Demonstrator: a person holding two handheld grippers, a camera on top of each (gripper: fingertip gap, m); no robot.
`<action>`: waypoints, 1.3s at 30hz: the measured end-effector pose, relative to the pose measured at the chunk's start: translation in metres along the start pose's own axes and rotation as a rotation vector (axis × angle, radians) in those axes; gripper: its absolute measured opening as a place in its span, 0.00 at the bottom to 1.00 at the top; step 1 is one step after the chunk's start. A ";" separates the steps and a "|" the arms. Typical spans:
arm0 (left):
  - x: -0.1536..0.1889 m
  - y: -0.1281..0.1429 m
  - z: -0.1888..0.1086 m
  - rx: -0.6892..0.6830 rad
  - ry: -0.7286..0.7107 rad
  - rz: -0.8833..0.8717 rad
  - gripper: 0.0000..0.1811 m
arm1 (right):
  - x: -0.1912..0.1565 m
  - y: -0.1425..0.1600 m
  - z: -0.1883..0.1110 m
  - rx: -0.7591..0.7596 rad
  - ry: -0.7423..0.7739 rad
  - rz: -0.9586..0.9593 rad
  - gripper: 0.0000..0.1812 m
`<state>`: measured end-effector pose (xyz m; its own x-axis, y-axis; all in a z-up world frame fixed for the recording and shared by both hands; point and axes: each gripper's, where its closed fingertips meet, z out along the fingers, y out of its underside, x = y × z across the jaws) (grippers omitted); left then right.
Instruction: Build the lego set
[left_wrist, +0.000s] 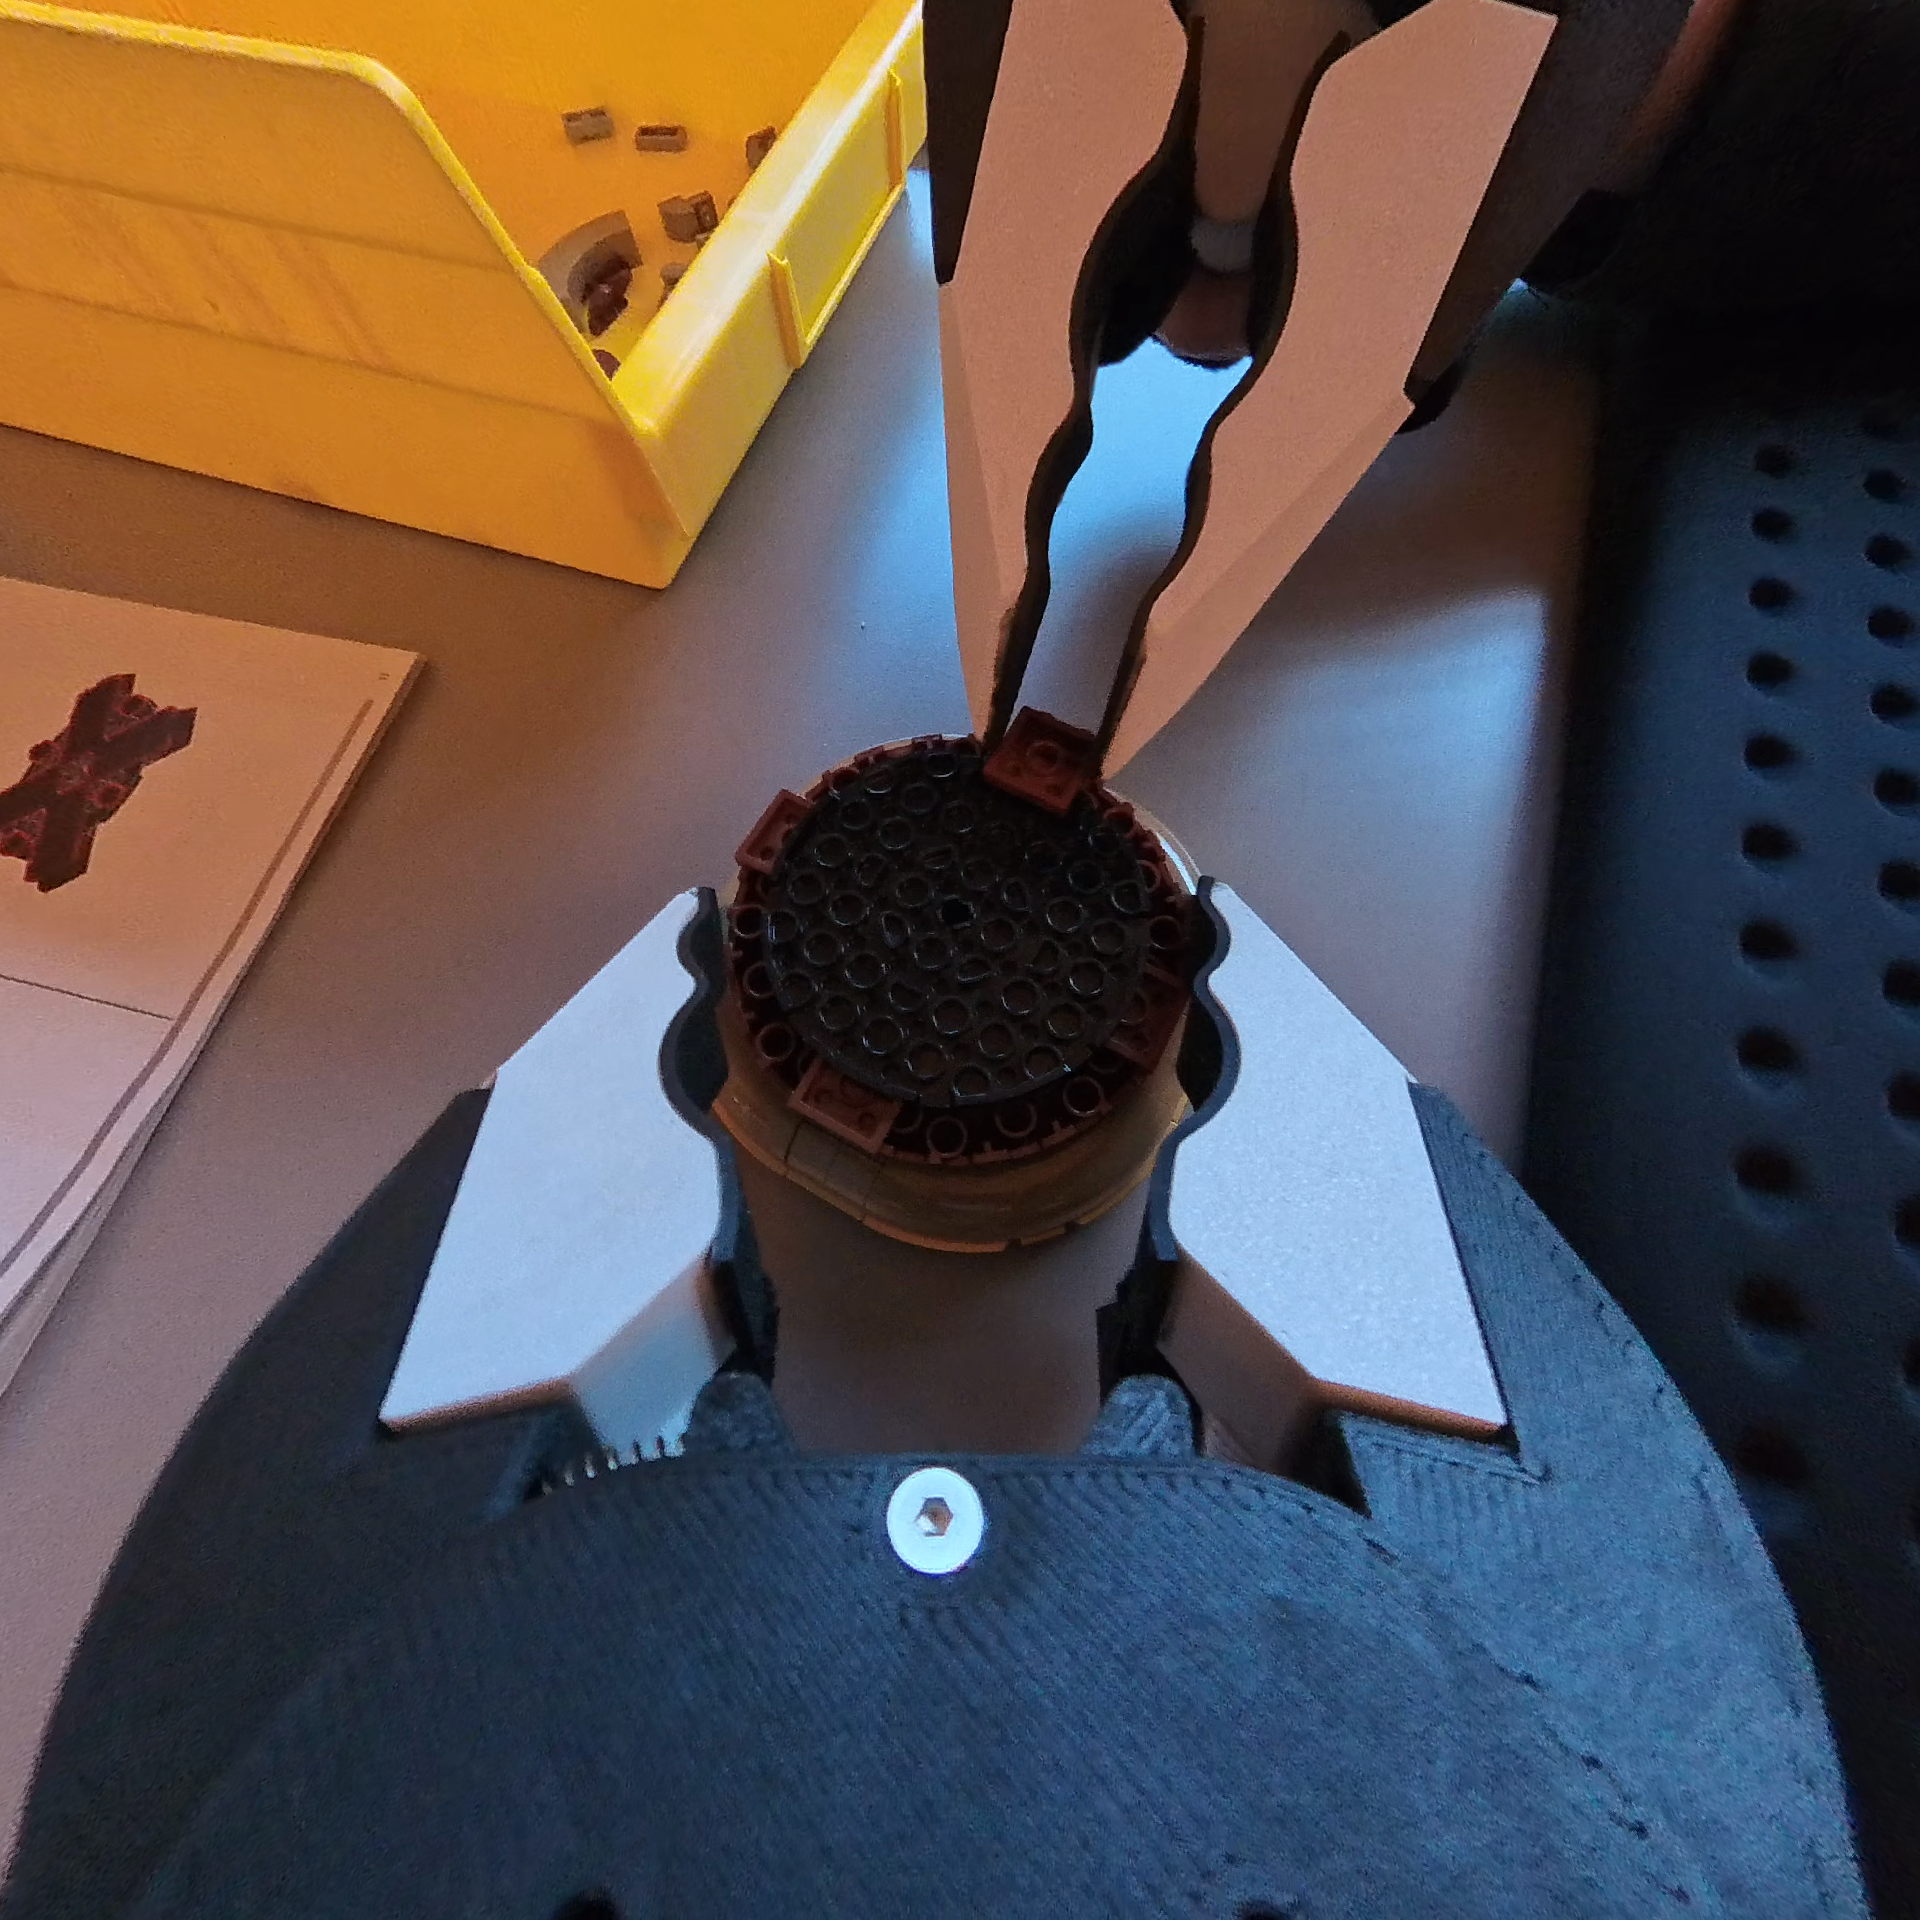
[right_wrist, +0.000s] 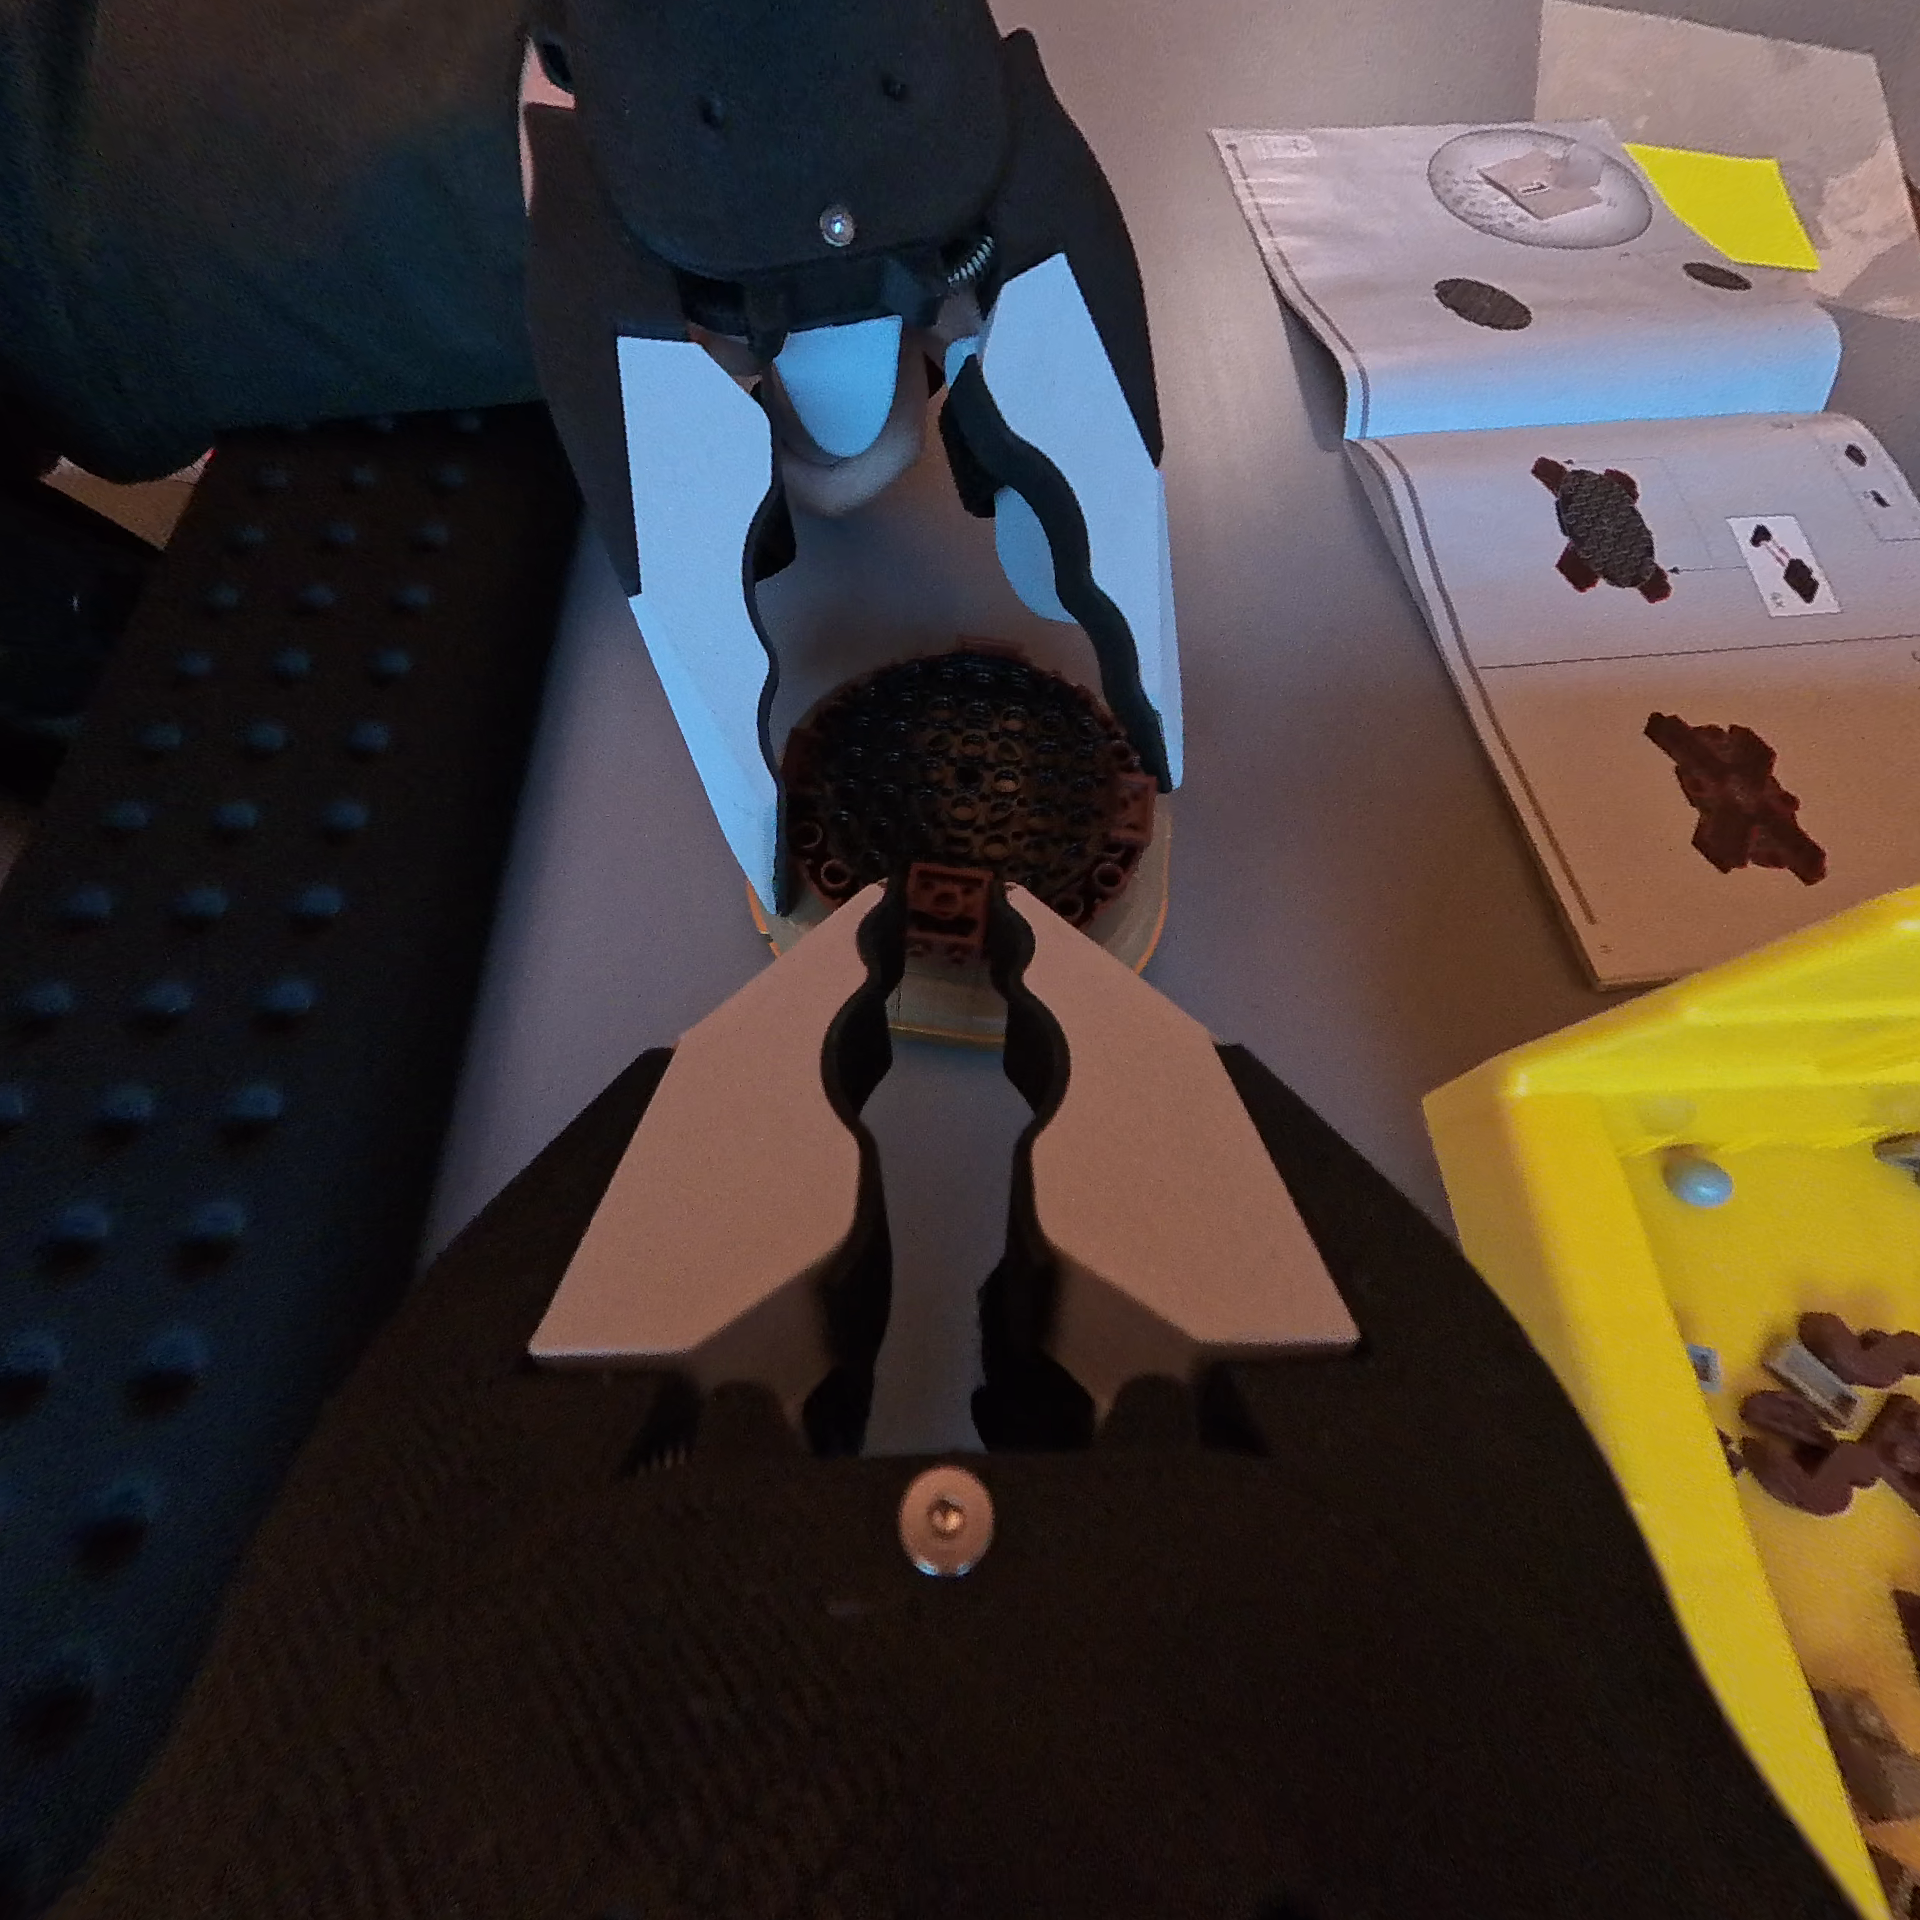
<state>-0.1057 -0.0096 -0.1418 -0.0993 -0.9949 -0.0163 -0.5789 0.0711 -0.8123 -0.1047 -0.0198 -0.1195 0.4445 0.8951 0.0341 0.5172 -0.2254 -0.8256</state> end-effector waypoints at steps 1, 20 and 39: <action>0.000 0.000 0.000 0.000 -0.002 -0.001 0.49 | 0.000 0.001 0.000 -0.001 -0.006 0.007 0.08; 0.000 0.000 0.000 0.006 -0.006 0.002 0.49 | 0.001 0.002 0.001 -0.034 -0.039 0.112 0.07; 0.003 0.000 0.000 0.012 0.012 0.007 0.49 | -0.003 -0.004 -0.005 0.058 -0.108 0.210 0.13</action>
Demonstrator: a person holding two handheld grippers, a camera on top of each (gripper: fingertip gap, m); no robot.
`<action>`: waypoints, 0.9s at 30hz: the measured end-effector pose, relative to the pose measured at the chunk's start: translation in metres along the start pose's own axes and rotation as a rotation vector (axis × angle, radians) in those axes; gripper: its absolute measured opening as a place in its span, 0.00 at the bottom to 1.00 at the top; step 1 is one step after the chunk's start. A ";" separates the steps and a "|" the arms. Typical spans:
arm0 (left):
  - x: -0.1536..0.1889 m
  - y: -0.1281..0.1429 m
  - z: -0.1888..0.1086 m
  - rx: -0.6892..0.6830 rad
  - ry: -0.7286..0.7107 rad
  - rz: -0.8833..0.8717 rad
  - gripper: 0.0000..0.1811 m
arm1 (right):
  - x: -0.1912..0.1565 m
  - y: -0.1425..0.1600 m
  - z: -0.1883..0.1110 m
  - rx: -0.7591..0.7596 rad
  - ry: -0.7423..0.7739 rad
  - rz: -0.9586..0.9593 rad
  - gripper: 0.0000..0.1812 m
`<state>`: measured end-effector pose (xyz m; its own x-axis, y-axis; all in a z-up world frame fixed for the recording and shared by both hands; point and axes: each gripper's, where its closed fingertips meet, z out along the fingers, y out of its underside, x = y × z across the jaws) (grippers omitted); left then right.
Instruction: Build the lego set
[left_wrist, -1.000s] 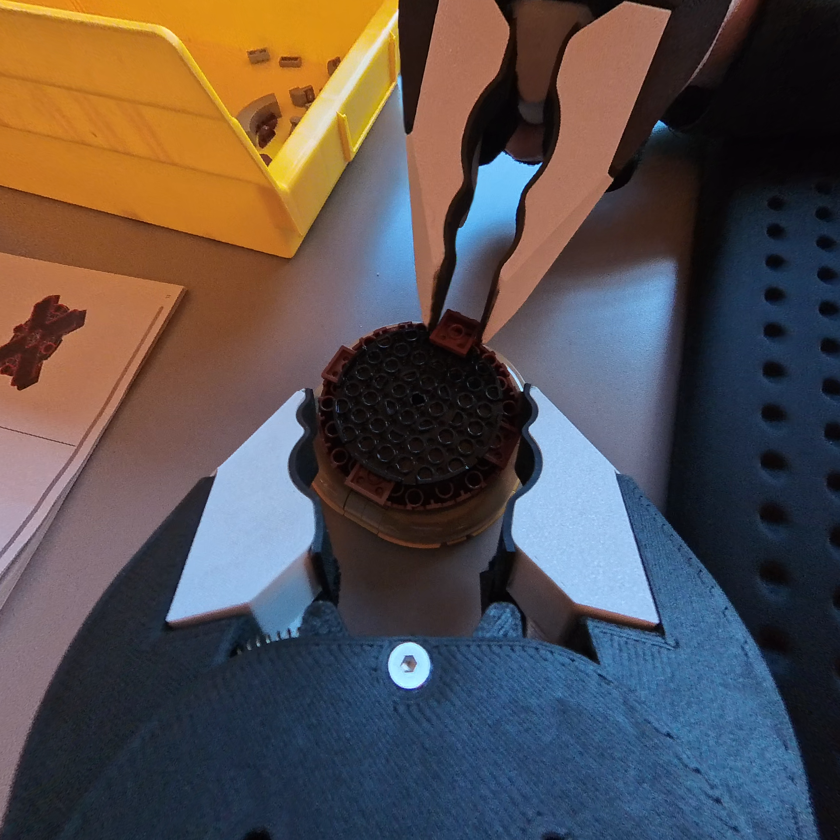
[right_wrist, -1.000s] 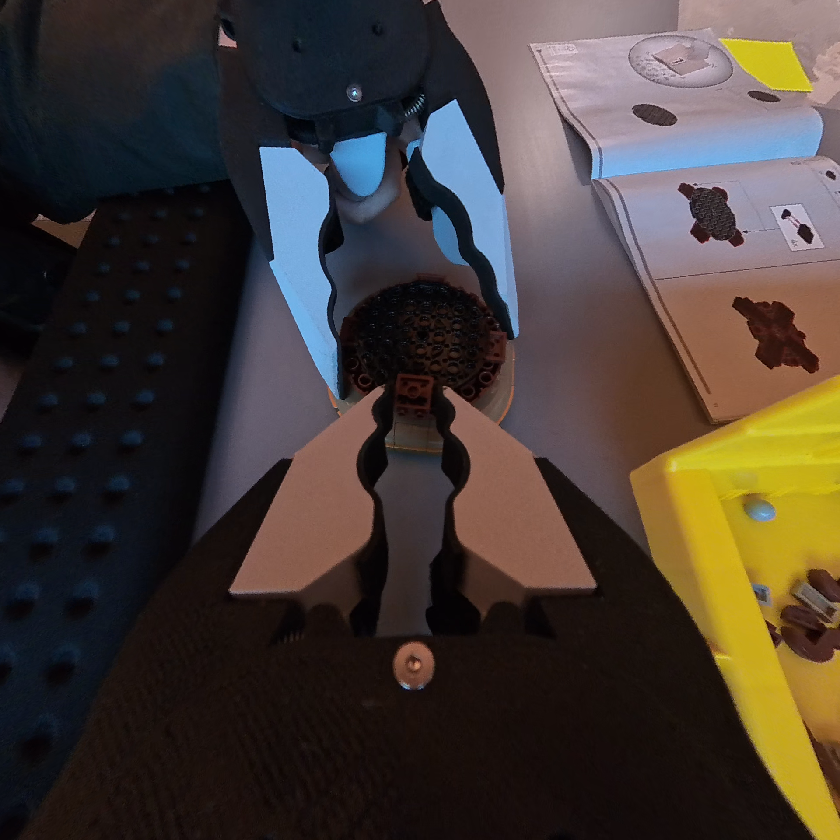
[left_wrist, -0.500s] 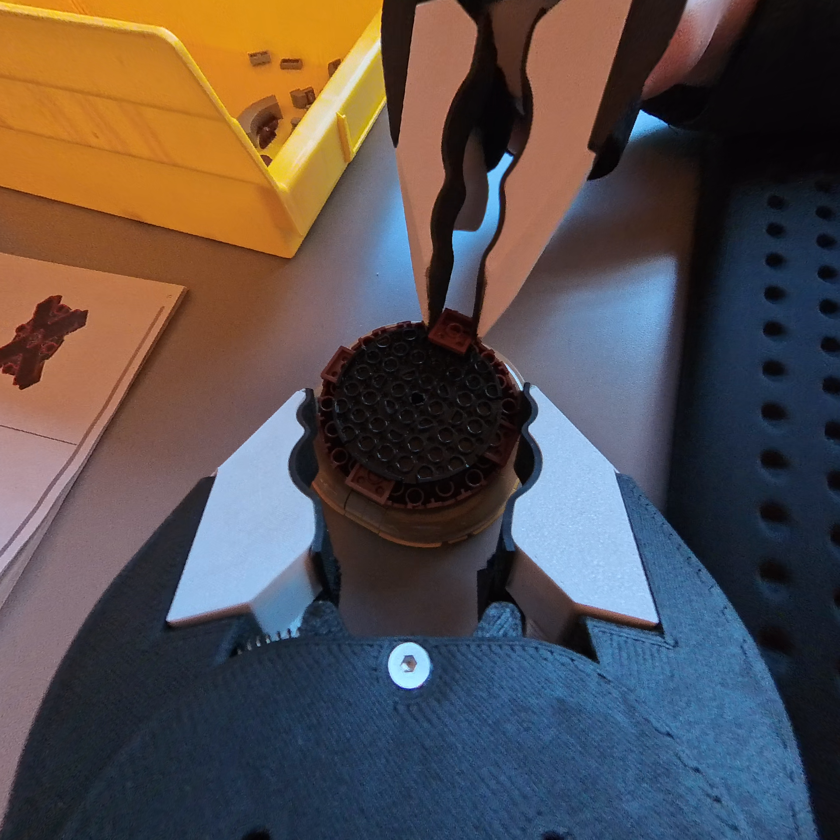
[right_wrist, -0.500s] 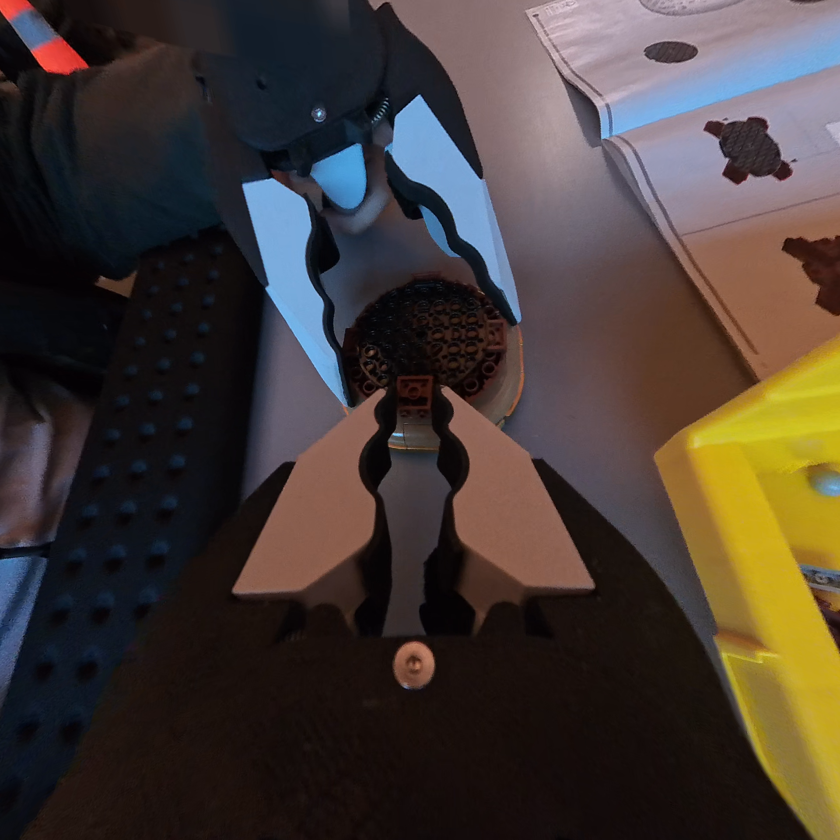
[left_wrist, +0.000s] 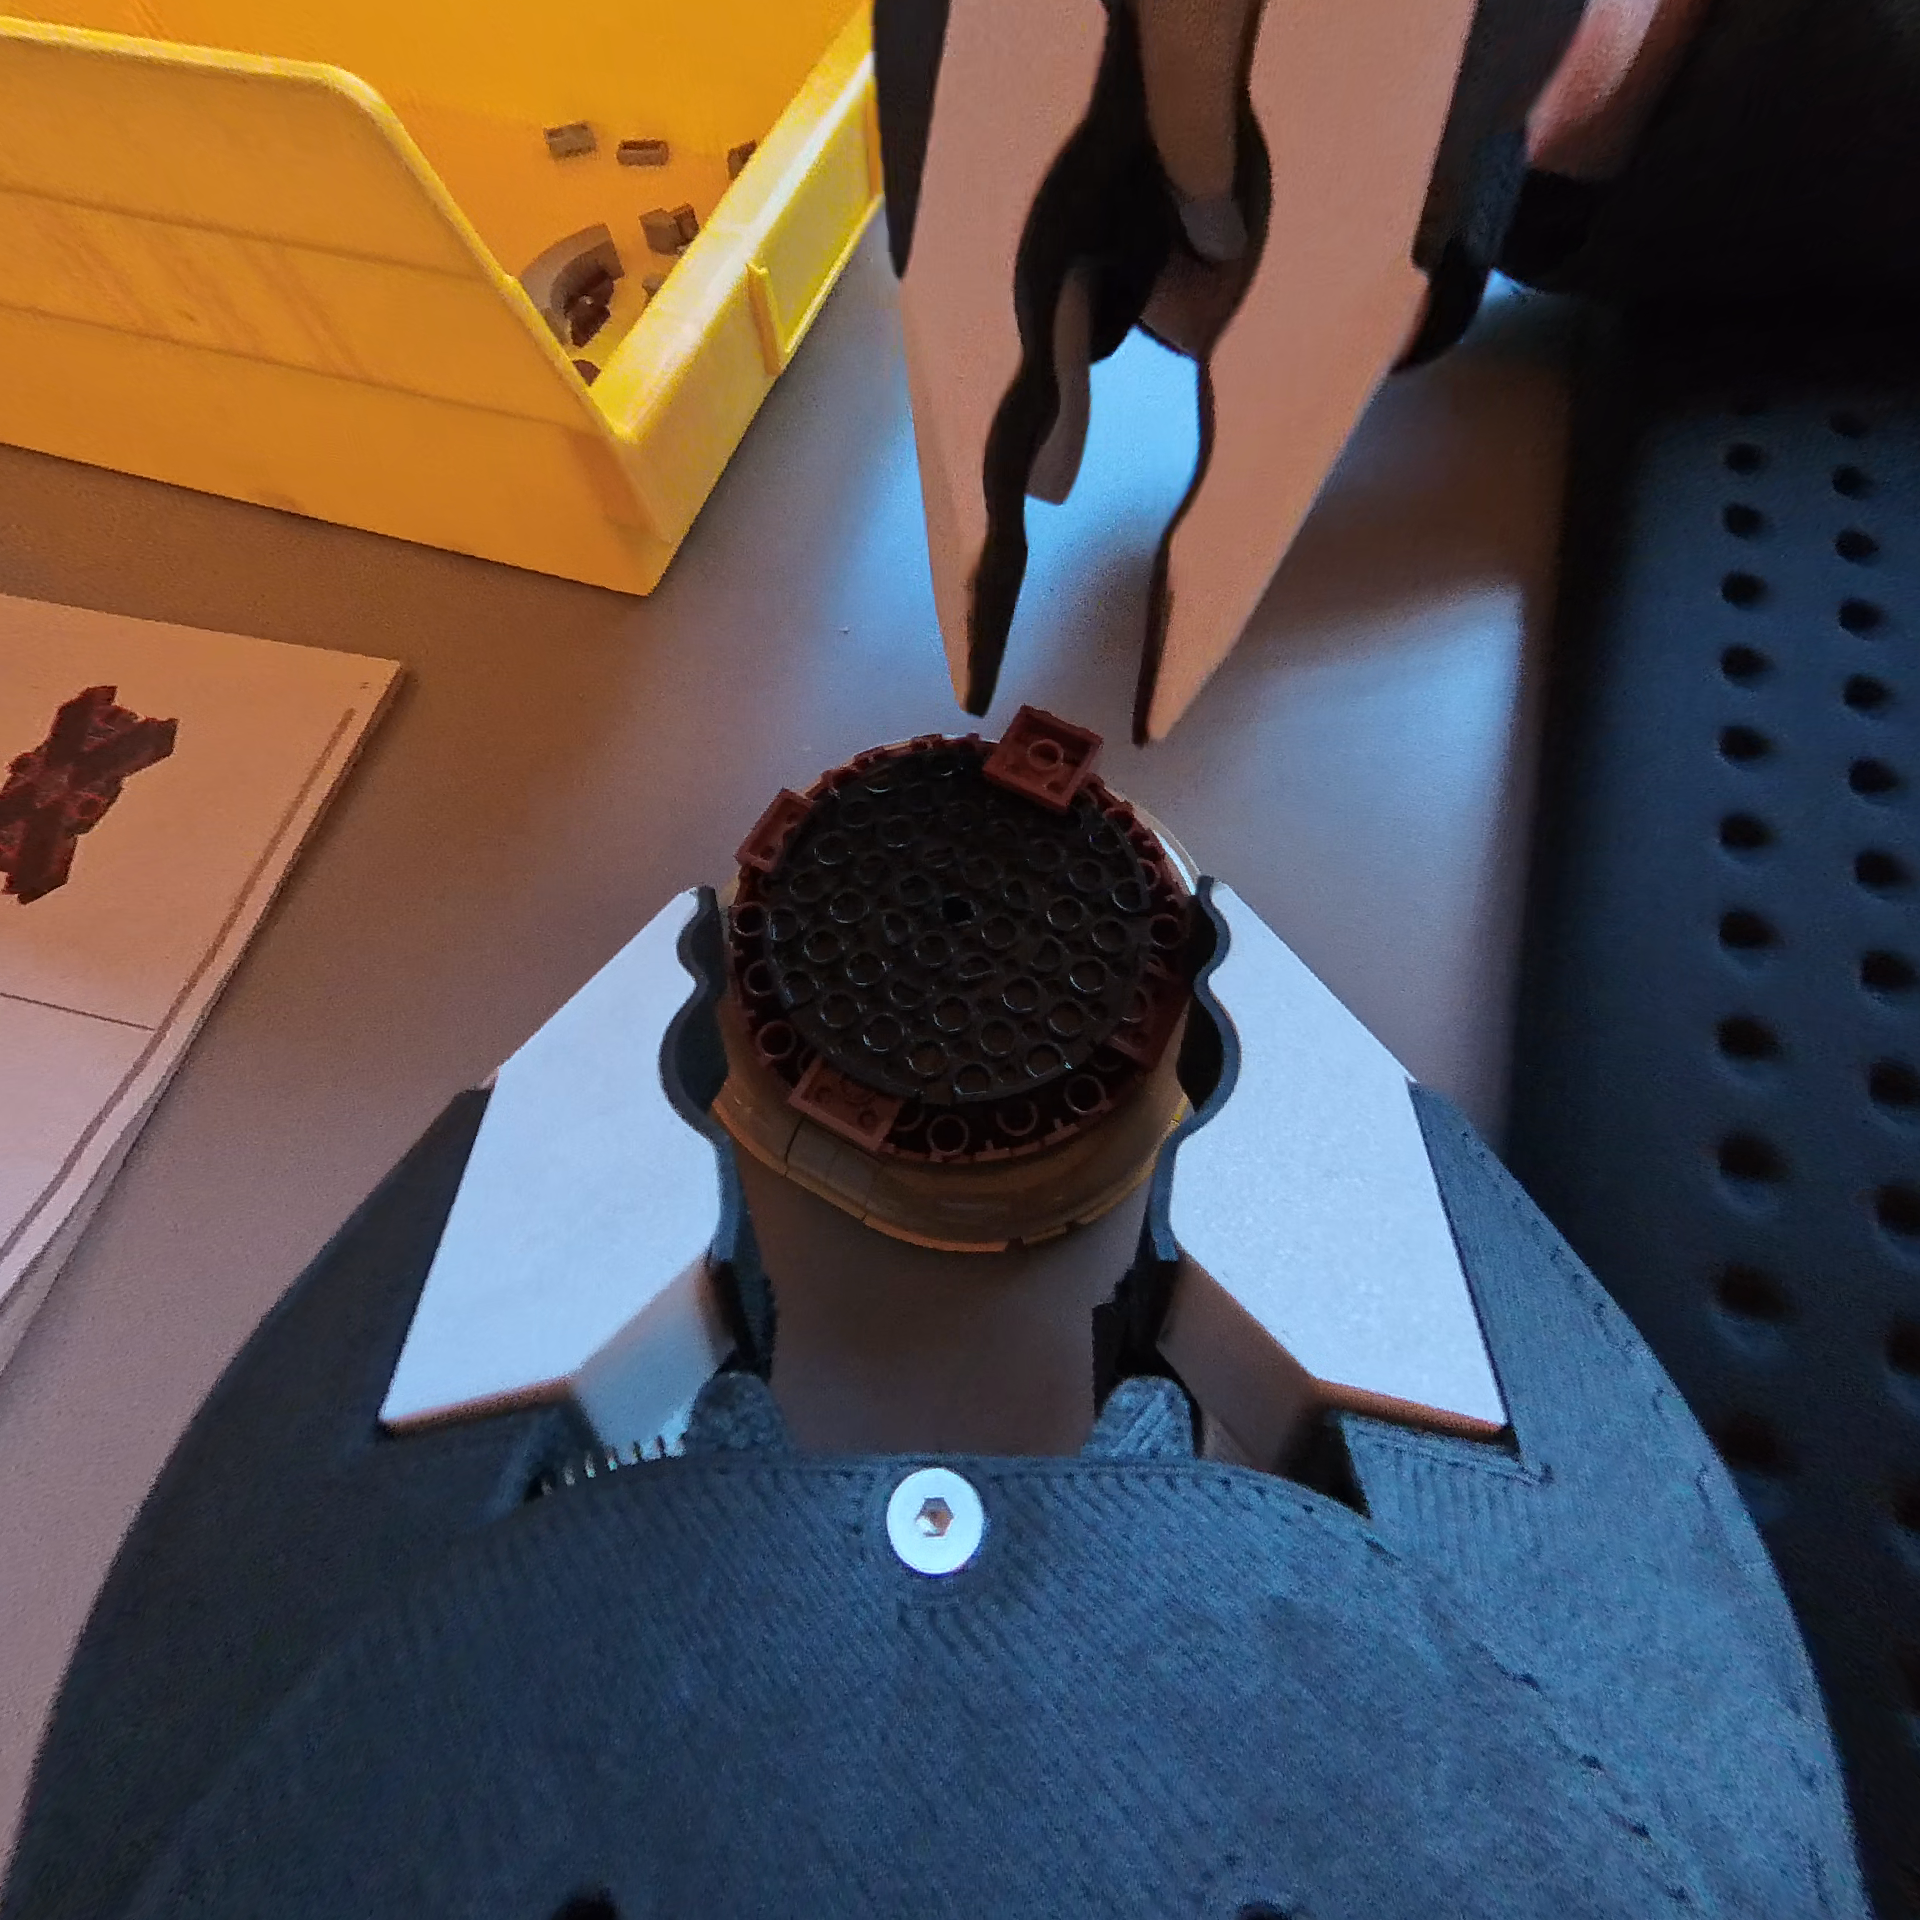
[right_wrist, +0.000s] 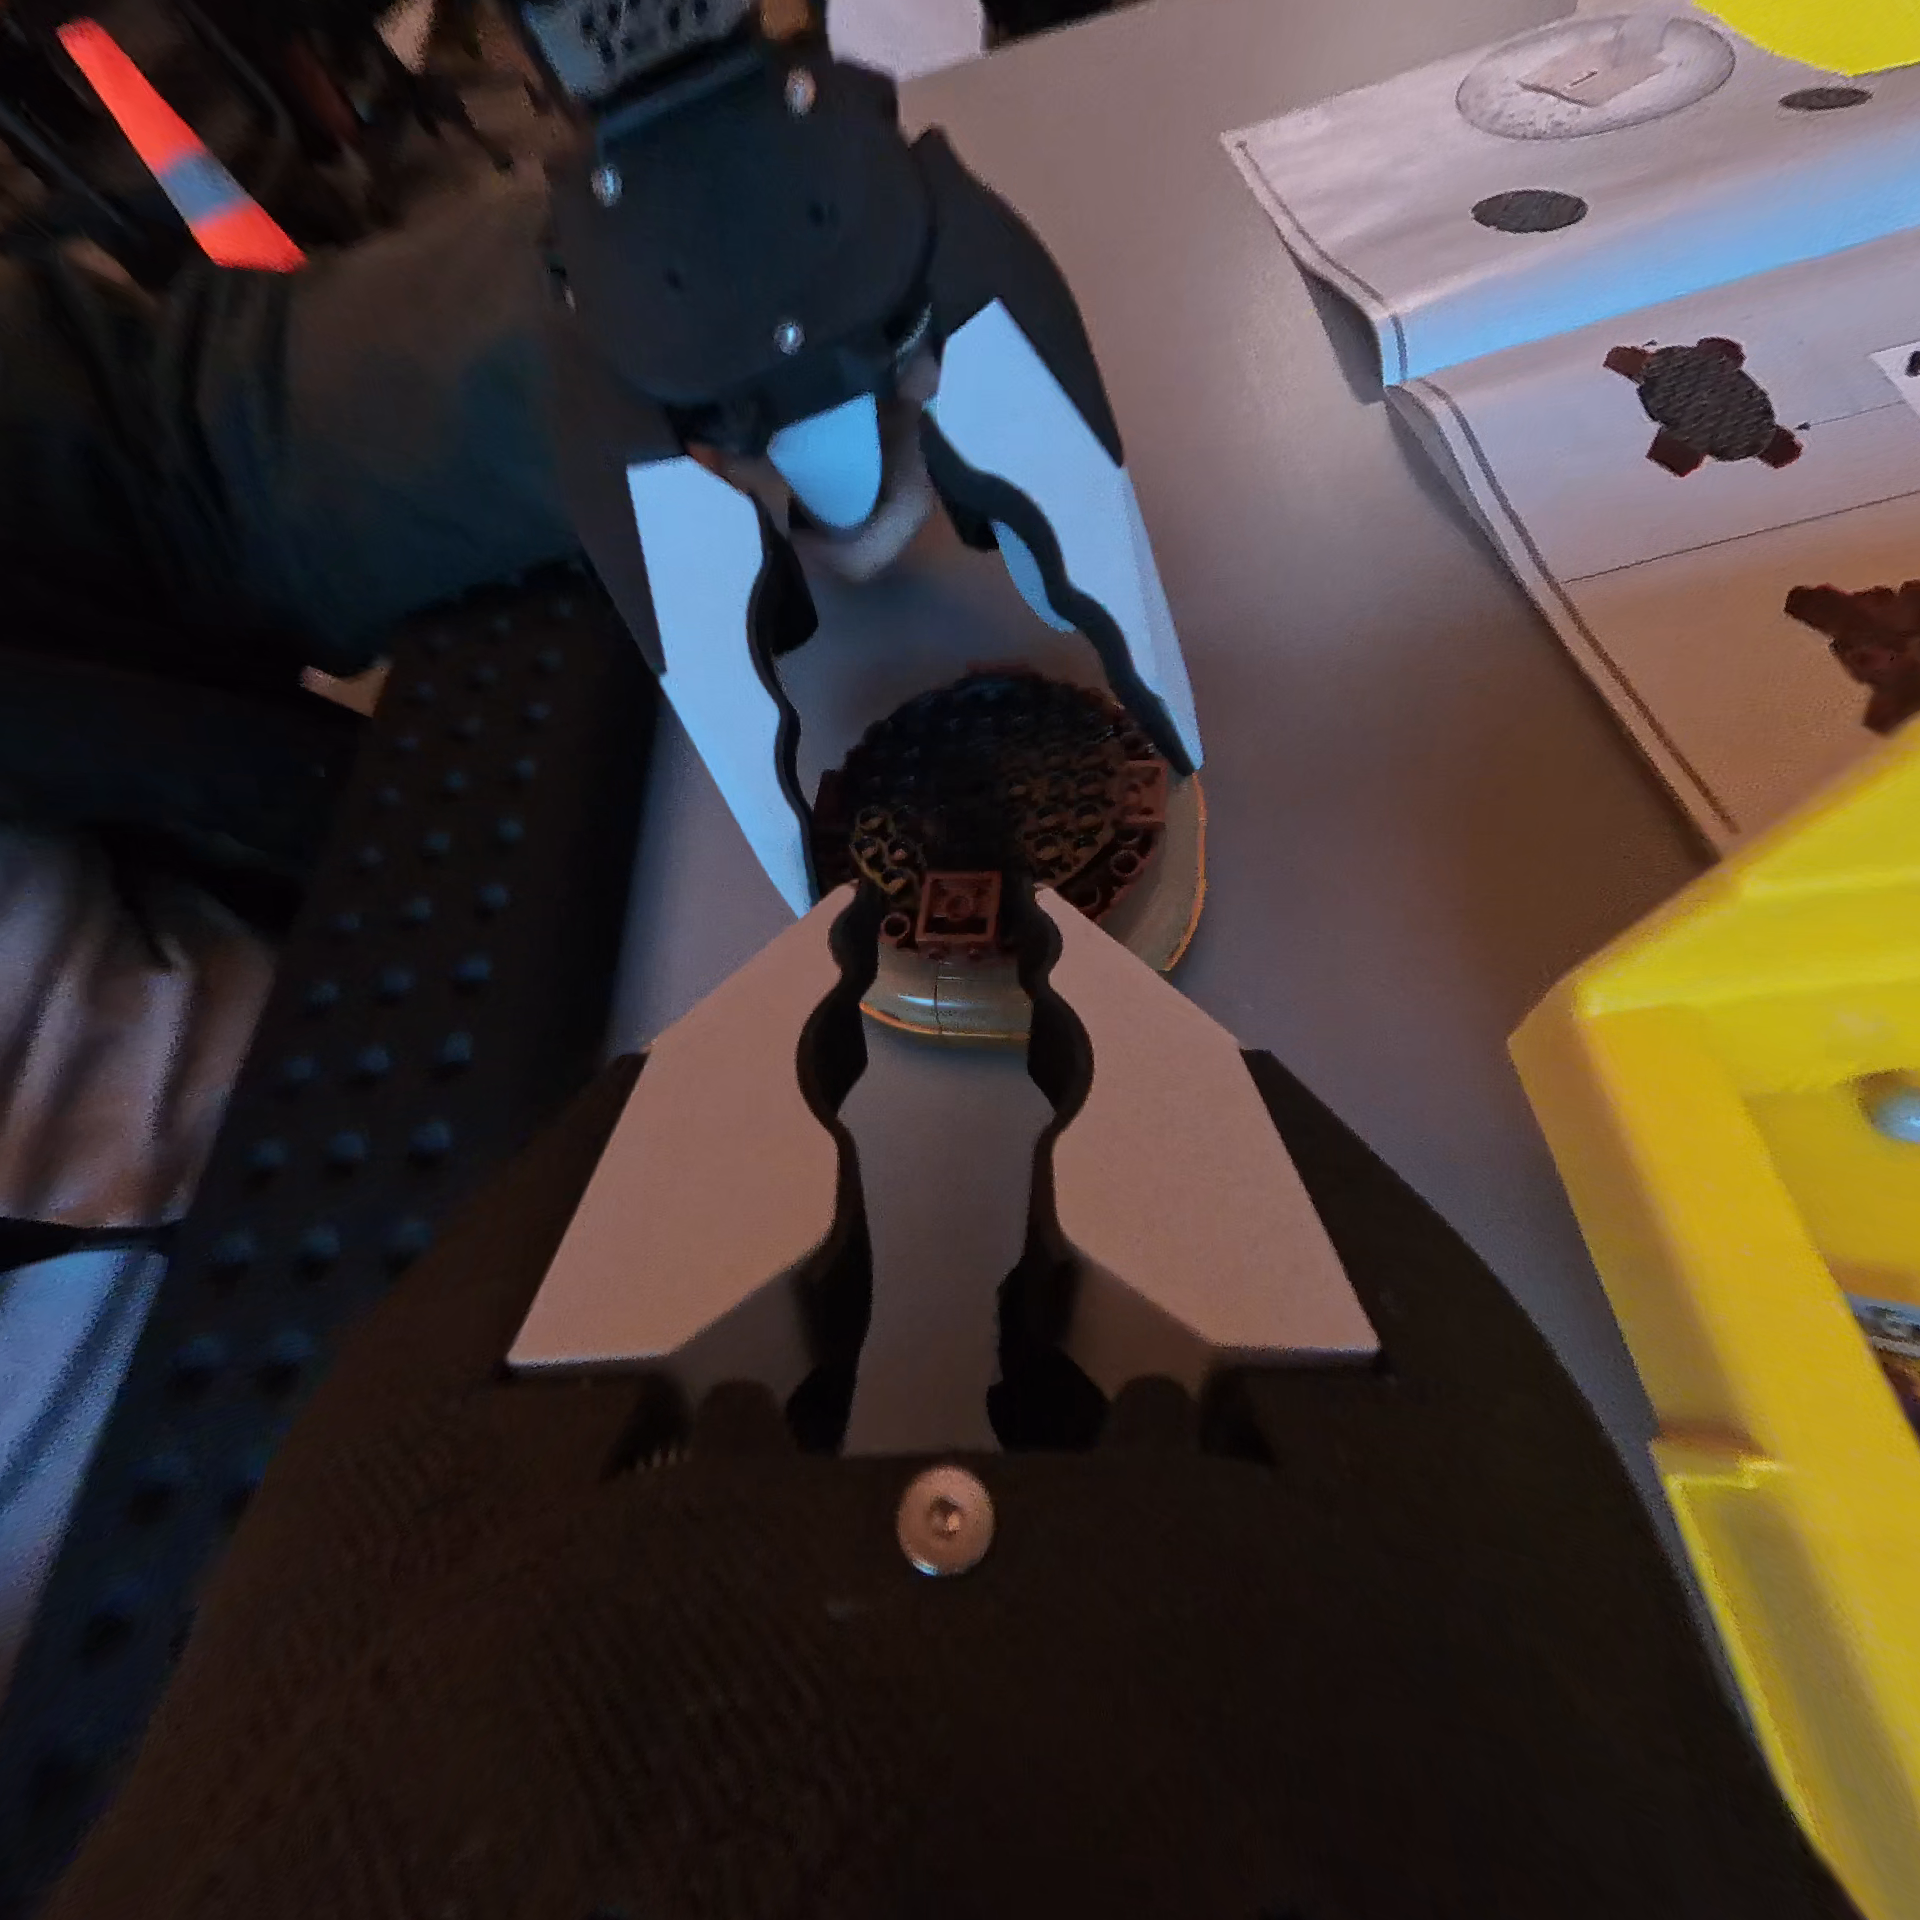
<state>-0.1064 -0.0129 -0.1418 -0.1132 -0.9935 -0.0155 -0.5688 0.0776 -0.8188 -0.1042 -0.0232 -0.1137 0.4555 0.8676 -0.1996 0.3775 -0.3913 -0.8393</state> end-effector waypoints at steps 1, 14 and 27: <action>-0.001 0.000 0.000 0.000 -0.002 -0.001 0.49 | 0.001 0.002 0.003 -0.027 0.033 -0.037 0.13; -0.002 0.000 0.000 0.001 -0.008 -0.005 0.49 | 0.005 0.010 0.006 -0.111 0.143 -0.139 0.09; -0.004 -0.001 0.000 0.011 -0.017 -0.022 0.49 | 0.007 0.010 0.005 -0.072 0.046 0.084 0.08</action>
<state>-0.1051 -0.0094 -0.1412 -0.0865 -0.9962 -0.0074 -0.5618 0.0549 -0.8254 -0.1017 -0.0196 -0.1260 0.5243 0.8162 -0.2428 0.3924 -0.4846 -0.7818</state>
